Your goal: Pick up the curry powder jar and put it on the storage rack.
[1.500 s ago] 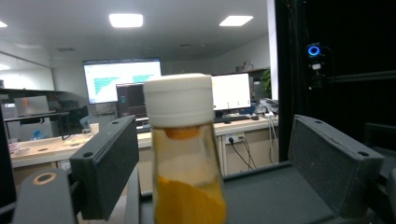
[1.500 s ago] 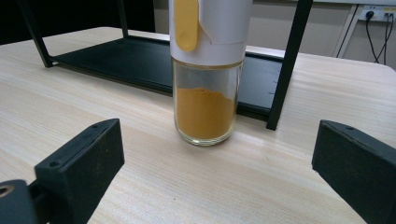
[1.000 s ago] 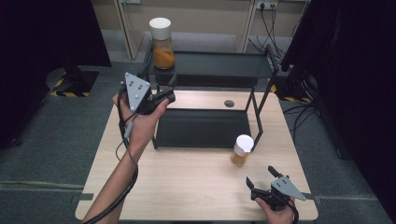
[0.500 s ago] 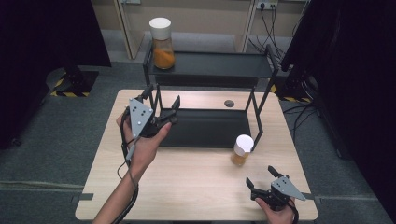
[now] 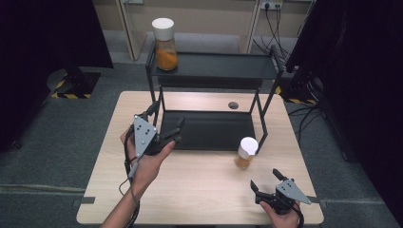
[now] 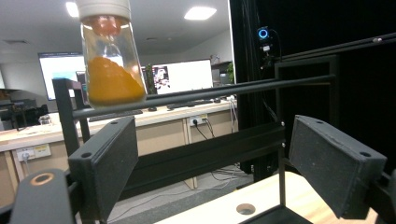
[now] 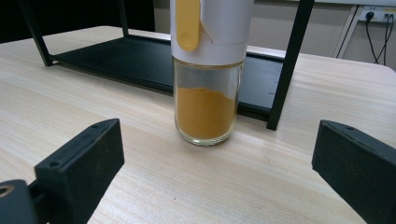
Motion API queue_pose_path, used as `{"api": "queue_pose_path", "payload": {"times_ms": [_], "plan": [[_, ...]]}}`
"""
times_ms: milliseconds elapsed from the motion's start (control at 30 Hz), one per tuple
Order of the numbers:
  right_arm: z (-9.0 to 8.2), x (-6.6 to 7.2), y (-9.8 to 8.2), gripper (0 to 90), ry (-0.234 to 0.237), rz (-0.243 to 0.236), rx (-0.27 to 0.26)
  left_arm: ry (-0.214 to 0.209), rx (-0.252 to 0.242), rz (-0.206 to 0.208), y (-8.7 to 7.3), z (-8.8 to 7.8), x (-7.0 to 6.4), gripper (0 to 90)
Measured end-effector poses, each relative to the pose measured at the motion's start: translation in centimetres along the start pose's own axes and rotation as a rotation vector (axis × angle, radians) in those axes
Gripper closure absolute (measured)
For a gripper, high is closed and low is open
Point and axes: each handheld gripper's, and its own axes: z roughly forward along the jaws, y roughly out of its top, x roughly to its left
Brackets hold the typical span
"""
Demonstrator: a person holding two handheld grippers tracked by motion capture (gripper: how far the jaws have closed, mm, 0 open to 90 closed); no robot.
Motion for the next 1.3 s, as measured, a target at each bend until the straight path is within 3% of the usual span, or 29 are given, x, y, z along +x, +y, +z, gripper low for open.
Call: {"api": "queue_pose_path", "payload": {"times_ms": [233, 500, 1300], "plan": [[0.0, 0.0, 0.0, 2.7, 0.000, 0.000, -0.001, -0.006, 0.010, 0.024, -1.1, -0.9, -0.6, 14.8], [0.0, 0.0, 0.0, 2.7, 0.001, 0.001, -0.001, -0.023, 0.025, -0.005, -2.6, -2.0, -1.1, 14.6], [0.0, 0.0, 0.0, 2.6, 0.001, 0.001, -0.001, -0.059, 0.112, -0.042, -7.8, -5.7, -2.8, 14.6]]}}
